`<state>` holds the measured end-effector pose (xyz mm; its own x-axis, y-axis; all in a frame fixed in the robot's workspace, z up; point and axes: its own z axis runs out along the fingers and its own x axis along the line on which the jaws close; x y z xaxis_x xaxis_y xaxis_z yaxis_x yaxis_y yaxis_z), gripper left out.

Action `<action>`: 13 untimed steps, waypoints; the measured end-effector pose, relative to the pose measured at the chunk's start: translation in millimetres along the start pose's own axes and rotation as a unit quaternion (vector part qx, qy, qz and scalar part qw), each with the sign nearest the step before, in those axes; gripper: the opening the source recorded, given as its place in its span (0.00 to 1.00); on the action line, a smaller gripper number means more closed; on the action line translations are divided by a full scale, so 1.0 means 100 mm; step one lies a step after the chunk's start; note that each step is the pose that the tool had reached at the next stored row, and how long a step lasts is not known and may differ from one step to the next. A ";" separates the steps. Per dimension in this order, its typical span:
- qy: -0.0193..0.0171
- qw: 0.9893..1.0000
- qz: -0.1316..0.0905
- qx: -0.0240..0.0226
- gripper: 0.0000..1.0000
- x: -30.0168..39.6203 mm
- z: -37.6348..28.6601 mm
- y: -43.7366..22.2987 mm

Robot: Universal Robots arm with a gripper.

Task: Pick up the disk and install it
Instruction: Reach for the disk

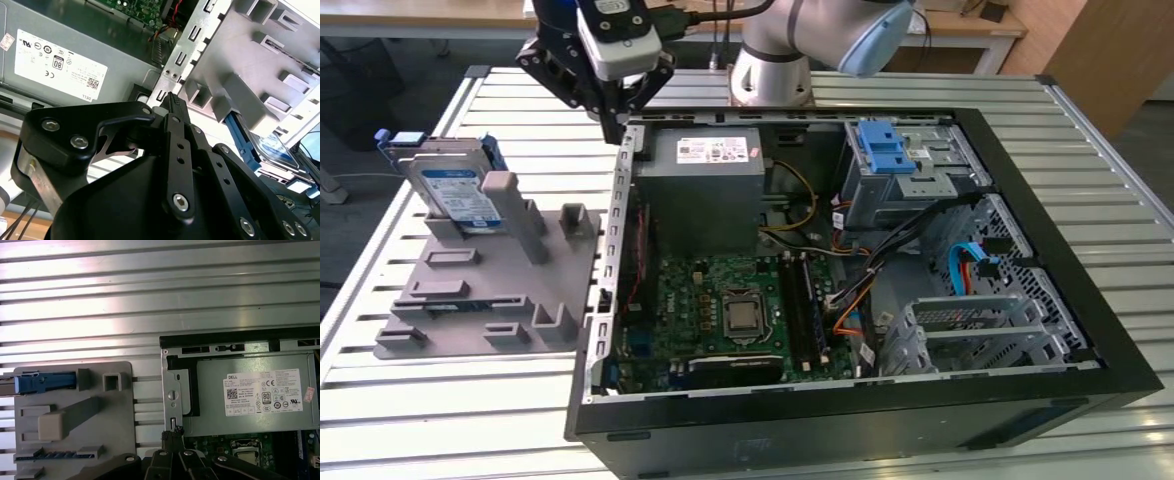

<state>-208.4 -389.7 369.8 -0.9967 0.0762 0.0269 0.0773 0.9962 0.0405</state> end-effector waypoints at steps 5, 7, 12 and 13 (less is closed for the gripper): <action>0.000 1.000 0.000 0.000 0.11 0.033 0.005 0.002; 0.000 1.000 0.000 0.000 0.11 0.035 0.006 0.002; 0.000 1.000 0.000 0.000 0.11 0.043 0.006 0.008; 0.000 1.000 0.000 0.000 0.11 0.047 0.006 0.011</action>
<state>-212.9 -388.2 369.3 -0.9967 0.0762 0.0269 0.0773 0.9962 0.0404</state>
